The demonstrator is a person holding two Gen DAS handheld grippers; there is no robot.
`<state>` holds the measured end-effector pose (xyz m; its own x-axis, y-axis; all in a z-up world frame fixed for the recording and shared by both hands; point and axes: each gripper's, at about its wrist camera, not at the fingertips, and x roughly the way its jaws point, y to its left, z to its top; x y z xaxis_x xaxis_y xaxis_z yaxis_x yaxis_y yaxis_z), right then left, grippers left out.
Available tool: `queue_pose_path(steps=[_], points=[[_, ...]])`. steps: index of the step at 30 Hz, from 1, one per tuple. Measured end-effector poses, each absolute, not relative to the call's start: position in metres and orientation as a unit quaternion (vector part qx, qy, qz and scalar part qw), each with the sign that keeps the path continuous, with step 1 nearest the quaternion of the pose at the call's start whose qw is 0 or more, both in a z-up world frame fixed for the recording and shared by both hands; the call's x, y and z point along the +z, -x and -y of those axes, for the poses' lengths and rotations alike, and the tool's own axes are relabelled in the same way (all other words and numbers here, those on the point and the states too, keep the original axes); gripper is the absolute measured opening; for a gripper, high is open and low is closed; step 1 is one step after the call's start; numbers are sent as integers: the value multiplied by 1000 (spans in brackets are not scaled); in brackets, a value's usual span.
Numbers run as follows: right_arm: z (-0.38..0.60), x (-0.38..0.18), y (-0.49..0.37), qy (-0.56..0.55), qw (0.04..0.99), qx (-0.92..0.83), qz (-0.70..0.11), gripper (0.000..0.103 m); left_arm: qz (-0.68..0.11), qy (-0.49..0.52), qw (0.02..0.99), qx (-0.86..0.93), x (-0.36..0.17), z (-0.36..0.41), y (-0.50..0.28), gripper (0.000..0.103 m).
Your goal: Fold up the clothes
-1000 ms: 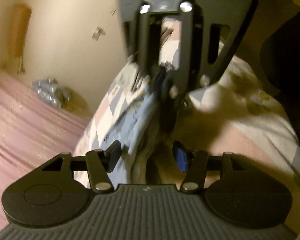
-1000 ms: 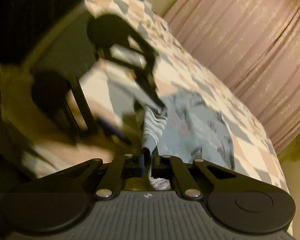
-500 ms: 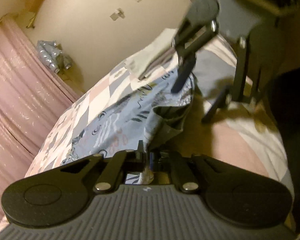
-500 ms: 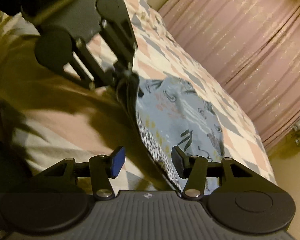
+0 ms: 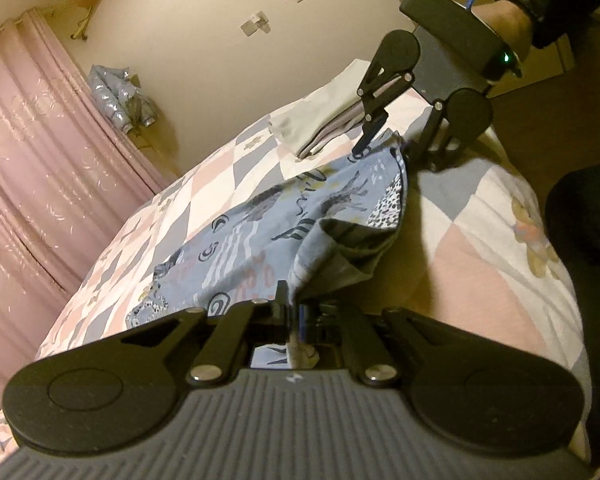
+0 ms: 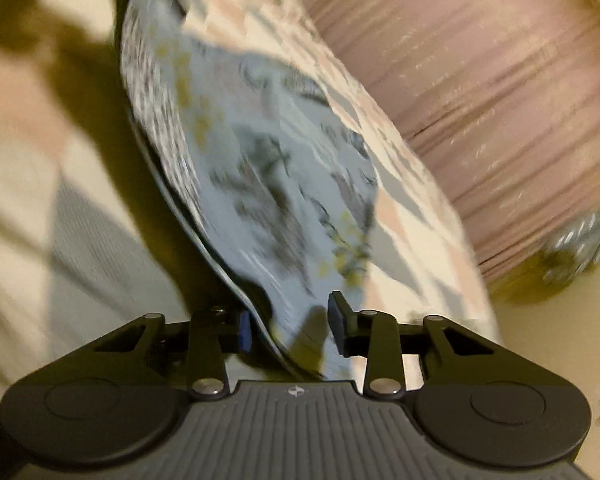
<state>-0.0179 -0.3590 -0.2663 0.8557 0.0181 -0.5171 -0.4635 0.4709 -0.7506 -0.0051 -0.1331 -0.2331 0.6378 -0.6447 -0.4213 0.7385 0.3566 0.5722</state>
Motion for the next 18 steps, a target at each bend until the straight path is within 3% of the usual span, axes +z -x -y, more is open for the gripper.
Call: queue_pose_path(steps=[2, 4, 18], points=[[361, -273, 11, 531, 807, 139, -217, 9, -64, -382, 821, -420, -233, 133, 6, 3], [360, -269, 14, 539, 803, 137, -214, 0, -63, -383, 822, -416, -230, 128, 10, 3], [331, -216, 88, 518, 817, 142, -210, 0, -63, -410, 802, -430, -189, 75, 87, 2]])
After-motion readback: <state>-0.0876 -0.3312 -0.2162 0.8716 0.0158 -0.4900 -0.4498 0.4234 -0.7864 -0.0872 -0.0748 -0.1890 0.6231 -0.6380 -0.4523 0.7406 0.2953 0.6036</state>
